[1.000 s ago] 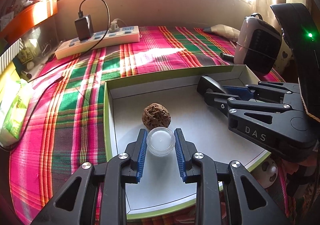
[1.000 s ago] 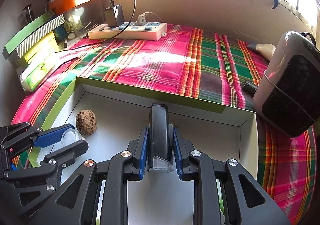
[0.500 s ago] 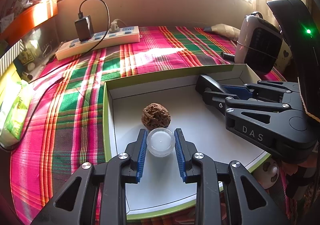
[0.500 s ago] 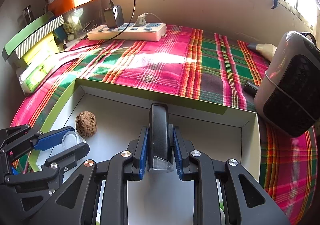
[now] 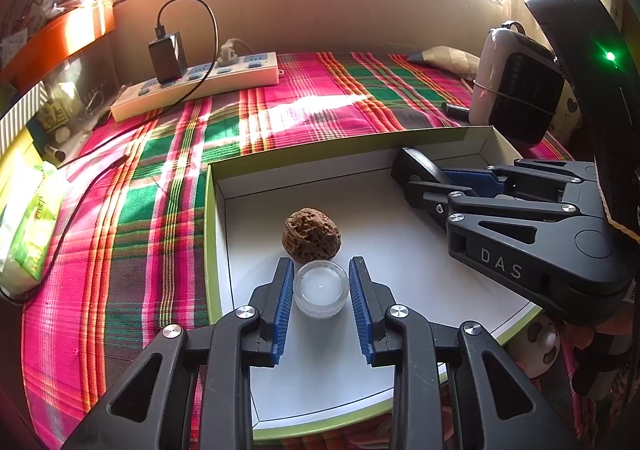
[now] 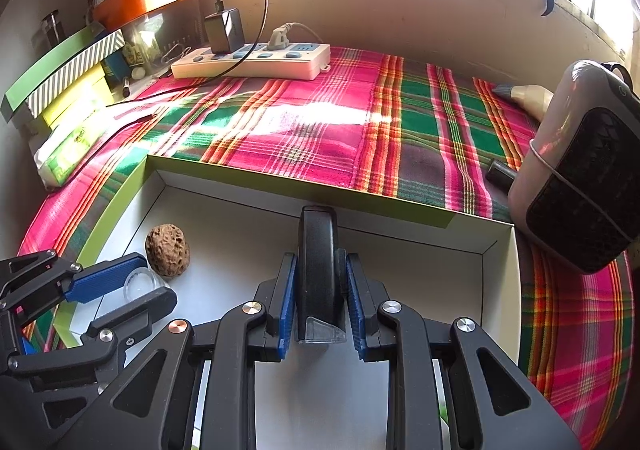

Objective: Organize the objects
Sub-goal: 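Open the right tool to set down the flashlight while the left tool releases the jar beside the walnut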

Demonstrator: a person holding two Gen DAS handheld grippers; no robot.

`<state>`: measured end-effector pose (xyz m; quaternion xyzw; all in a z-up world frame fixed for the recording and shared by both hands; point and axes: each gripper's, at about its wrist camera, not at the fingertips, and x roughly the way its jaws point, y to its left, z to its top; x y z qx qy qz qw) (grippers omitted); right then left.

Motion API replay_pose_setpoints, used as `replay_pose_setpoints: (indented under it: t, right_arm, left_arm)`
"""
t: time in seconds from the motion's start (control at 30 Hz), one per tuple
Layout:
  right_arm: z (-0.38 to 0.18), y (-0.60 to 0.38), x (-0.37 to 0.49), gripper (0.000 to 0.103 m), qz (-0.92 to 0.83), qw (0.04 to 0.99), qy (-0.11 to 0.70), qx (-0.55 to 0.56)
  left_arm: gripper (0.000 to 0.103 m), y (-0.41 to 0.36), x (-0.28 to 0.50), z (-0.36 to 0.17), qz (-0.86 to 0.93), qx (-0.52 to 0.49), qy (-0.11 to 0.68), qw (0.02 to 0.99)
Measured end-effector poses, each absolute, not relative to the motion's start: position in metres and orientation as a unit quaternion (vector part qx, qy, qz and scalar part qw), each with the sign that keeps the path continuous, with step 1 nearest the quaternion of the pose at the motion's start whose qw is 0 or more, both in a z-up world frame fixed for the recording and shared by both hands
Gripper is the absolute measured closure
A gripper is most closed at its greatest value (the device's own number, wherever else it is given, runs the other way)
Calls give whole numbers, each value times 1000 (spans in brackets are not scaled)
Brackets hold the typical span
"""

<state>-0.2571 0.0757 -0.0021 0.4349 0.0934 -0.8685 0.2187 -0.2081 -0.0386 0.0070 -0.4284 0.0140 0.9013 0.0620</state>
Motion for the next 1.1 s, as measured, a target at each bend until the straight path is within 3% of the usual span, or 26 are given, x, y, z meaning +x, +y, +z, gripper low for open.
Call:
replay_pose_setpoints:
  t: [0.33,0.5,0.73,0.83,1.1]
  right_arm:
    - [-2,77,-258,75,-873,209,90,432]
    - [-2,79,-258,64,-874,205,86,431]
    - [-2,80,-258,63,-876,199,85,431]
    - [0,81,-257,54,-877,200,80,429]
    - [3,84,-253,53,-880,193,78,427]
  left_arm:
    - [70,-35,-208,7,901,-429,17,63]
    - [66,-36,-208,7,902,-428,17,61]
    - [65,-36,-208,7,902,-428,18,61]
    - [64,-36,-208,7,902,-428,17,60]
    - [63,-35,-205,9,902,-427,13,60]
